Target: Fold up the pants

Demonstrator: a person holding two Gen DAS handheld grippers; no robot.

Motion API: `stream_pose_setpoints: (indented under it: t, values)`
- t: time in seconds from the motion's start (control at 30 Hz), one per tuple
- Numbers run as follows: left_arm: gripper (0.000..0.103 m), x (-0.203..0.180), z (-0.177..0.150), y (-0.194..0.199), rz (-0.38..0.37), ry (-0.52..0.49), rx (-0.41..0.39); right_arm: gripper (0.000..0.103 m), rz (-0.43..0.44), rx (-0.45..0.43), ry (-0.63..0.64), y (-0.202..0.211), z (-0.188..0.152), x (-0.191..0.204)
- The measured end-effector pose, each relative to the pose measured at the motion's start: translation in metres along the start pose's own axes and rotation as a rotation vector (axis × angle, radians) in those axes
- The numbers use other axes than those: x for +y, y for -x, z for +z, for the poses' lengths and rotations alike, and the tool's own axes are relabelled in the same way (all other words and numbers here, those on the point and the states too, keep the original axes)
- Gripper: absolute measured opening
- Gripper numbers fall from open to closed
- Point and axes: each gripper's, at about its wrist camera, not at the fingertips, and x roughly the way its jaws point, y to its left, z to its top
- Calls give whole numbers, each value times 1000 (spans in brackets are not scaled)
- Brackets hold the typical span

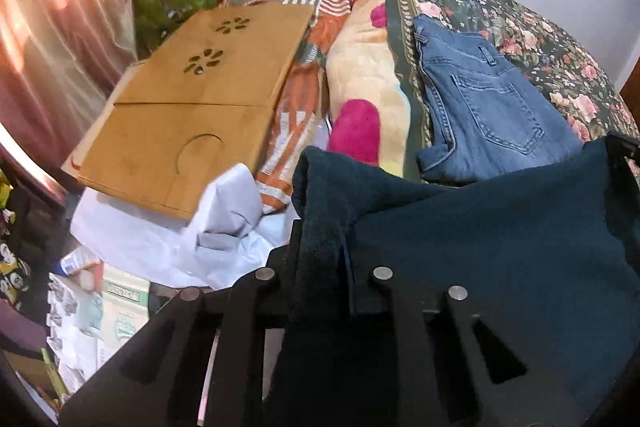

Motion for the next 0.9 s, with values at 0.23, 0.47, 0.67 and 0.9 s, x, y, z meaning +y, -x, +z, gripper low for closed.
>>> stream_pose_setpoints:
  t: [0.23, 0.47, 0.67, 0.9]
  values:
    - [56, 17, -13, 10, -45, 47, 90, 20, -21, 77, -68, 20, -3, -9]
    - [71, 46, -46, 42, -126, 151, 114, 40, -11, 45, -70, 82, -46, 4]
    - [71, 45, -79, 38, -244, 269, 176, 40, -30, 87, -69, 100, -92, 12]
    - [40, 13, -92, 42, -130, 125, 136, 40, 15, 163, -151, 97, -135, 14]
